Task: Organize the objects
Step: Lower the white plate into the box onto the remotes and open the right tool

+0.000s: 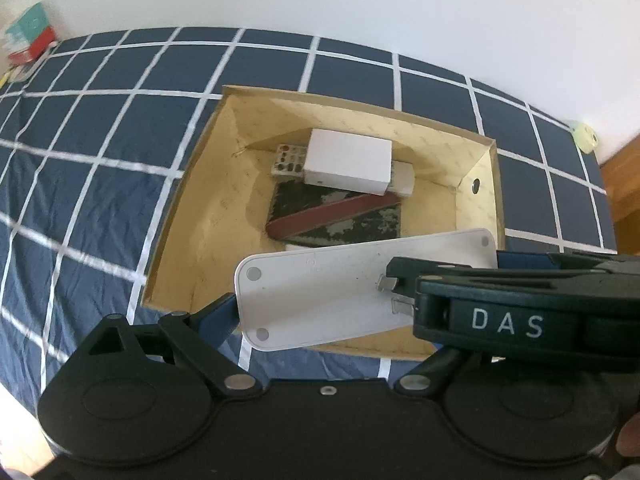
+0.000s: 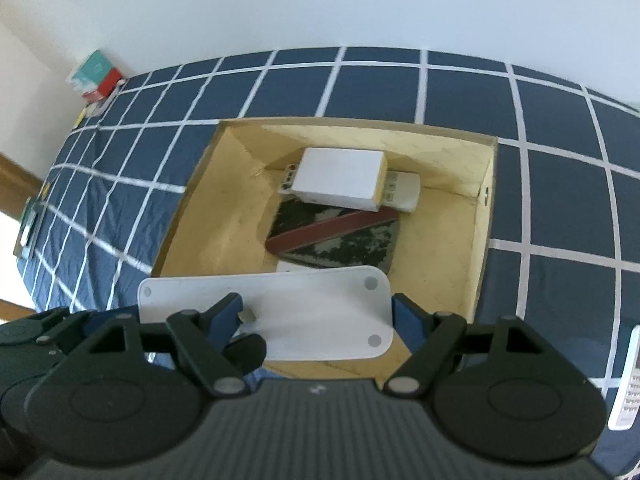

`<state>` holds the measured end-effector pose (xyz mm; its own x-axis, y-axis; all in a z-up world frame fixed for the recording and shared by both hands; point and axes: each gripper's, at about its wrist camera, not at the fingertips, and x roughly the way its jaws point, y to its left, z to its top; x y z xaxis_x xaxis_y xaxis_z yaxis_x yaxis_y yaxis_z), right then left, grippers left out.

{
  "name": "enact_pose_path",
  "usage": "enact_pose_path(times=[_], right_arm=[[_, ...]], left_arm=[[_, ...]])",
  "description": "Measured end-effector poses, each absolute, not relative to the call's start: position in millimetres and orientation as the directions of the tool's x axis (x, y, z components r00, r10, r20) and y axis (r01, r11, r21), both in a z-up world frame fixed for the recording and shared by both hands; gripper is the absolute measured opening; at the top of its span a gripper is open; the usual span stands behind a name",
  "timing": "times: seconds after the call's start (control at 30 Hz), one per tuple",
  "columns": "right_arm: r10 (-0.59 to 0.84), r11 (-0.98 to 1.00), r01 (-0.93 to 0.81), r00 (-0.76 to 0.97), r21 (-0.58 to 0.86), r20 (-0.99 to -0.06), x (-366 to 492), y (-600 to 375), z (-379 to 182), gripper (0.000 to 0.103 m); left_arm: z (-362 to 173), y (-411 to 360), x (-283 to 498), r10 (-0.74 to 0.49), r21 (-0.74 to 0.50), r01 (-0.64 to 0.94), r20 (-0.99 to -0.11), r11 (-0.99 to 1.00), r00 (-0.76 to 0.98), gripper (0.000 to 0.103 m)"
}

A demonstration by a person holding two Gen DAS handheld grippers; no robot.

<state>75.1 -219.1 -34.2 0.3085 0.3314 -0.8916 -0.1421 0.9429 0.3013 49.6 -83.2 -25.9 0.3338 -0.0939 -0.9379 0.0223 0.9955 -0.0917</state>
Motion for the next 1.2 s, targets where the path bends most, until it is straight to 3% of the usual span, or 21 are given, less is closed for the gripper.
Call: enact_pose_path(times=[0.5, 1.2], right_arm=[[0.263, 0.955, 0.053, 0.293, 0.29, -0.919, 122.2, -201.4, -69.9, 0.08], [0.223, 0.955, 0.159, 0.175, 0.251, -0.959, 182.4, -201.8, -142.3, 0.08]], left_arm=[[-59.9, -64.9, 118.3, -0.154, -0.112, 0.183, -0.959, 0.977, 0.238, 0.091], [-134.2, -63.3, 187.0, -0.183, -0.159, 0.24, -0.98, 0.958, 0.08, 0.091]])
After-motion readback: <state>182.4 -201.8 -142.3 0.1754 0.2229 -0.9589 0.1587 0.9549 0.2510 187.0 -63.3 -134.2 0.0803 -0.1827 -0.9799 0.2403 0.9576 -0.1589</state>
